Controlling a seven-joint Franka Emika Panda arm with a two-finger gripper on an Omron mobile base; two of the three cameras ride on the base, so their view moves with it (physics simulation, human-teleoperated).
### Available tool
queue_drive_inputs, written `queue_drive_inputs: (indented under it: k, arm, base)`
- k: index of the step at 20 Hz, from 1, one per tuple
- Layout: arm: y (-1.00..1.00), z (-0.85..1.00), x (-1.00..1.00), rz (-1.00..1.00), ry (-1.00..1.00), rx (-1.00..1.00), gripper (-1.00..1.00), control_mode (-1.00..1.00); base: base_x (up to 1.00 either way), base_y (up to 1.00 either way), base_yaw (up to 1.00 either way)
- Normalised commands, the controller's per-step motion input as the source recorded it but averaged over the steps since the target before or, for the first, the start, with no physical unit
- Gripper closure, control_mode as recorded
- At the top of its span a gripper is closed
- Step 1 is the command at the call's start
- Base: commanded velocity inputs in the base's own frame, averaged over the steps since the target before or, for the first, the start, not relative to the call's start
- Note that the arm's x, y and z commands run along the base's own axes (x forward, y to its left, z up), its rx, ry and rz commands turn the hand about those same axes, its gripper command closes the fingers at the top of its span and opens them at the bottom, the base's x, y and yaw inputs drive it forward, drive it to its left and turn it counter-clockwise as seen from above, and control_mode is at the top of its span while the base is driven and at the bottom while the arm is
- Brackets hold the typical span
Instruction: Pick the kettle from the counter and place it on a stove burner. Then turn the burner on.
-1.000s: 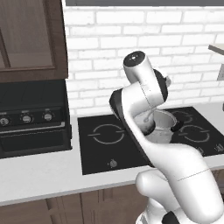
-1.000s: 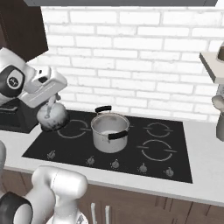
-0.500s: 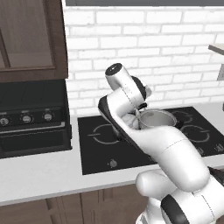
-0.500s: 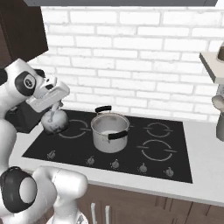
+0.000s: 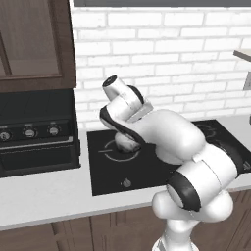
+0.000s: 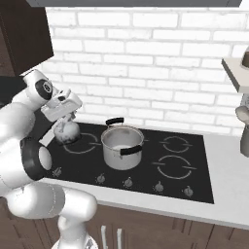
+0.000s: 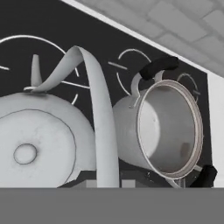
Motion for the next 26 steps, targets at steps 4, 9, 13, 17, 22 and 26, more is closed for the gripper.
queue_drive_inputs:
  k: [4, 9, 13, 17, 22, 26]
  arm:
    - [0.2, -0.44, 0.58, -0.13, 0.09, 0.0, 1.0, -1.0]
    - [0.0, -0.28, 0.28, -0.03, 0.08, 0.0, 1.0, -1.0]
    - [0.0, -0.41, 0.36, 0.0, 0.03, 0.0, 1.0, -1.0]
    - [0.0, -0.53, 0.55, 0.0, 0.04, 0.0, 1.0, -1.0]
    - [0.0, -0.39, 0.3, 0.0, 0.0, 0.0, 1.0, -1.0]
    - [0.0, -0.51, 0.15, 0.0, 0.0, 0.0, 1.0, -1.0]
  base:
    - [0.0, 0.0, 0.0]
    - [0.0, 0.0, 0.0]
    - [0.0, 0.0, 0.0]
    - [0.0, 0.0, 0.0]
    - [0.0, 0.0, 0.0]
    - [0.0, 0.0, 0.0]
